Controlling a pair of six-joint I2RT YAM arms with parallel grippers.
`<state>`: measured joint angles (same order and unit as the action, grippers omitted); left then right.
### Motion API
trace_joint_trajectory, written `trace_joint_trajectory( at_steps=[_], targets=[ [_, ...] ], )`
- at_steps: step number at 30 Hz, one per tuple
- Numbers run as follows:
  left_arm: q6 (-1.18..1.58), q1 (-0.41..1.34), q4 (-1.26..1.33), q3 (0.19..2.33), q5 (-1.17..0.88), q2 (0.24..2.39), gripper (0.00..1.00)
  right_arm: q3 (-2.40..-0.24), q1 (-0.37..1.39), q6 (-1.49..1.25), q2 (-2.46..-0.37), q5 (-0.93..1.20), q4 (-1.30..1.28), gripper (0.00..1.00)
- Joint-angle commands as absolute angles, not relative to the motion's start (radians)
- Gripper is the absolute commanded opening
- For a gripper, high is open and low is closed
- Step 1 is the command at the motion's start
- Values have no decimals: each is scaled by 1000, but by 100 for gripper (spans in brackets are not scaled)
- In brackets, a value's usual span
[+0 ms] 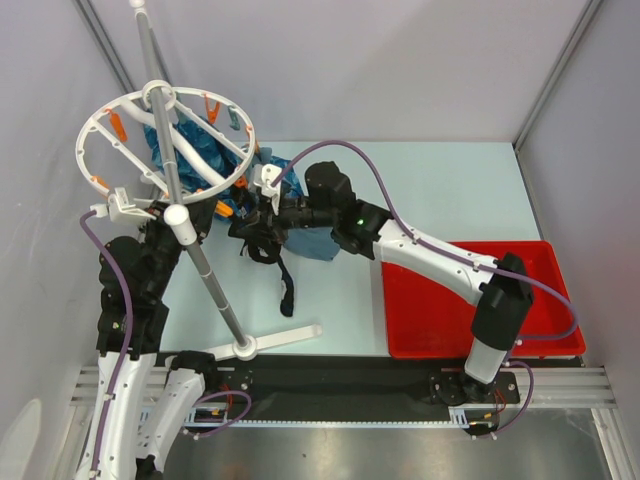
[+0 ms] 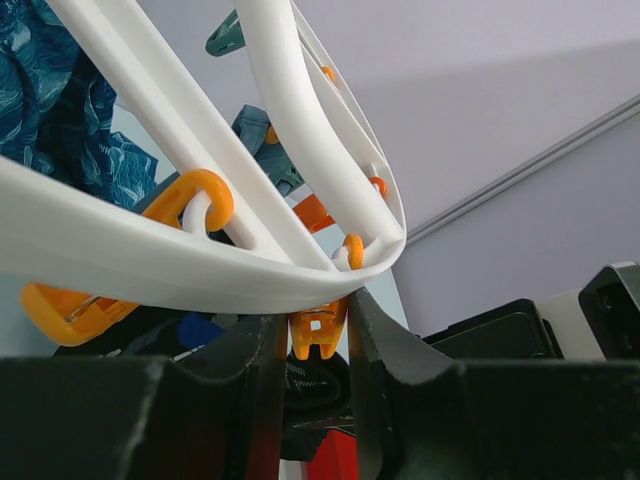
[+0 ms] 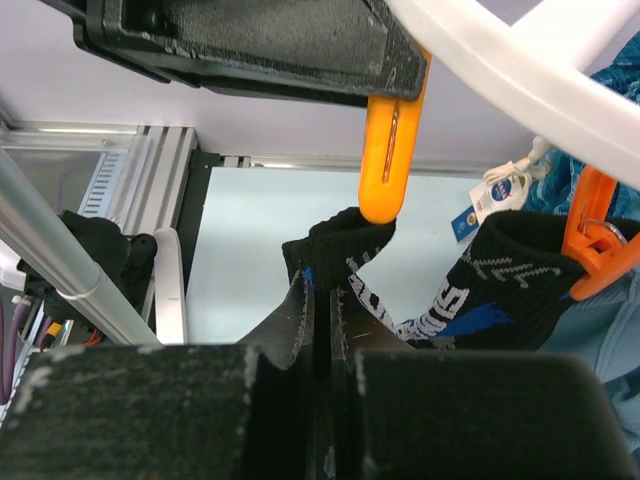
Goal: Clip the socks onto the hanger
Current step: Clamp the sock onto the hanger.
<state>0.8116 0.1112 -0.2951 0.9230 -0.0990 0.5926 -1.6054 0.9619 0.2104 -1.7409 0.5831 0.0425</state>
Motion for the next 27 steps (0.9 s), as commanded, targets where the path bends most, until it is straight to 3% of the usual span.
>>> trace_joint_trajectory(
  at_steps=[1,27],
  targets=[
    [810,118,-319,942,-124,603,0,-1686,973,222,-1750,604,103,0],
    [793,118,-331,951,-124,594,0,-1617,954,227,-1703,595,71,0]
  ],
)
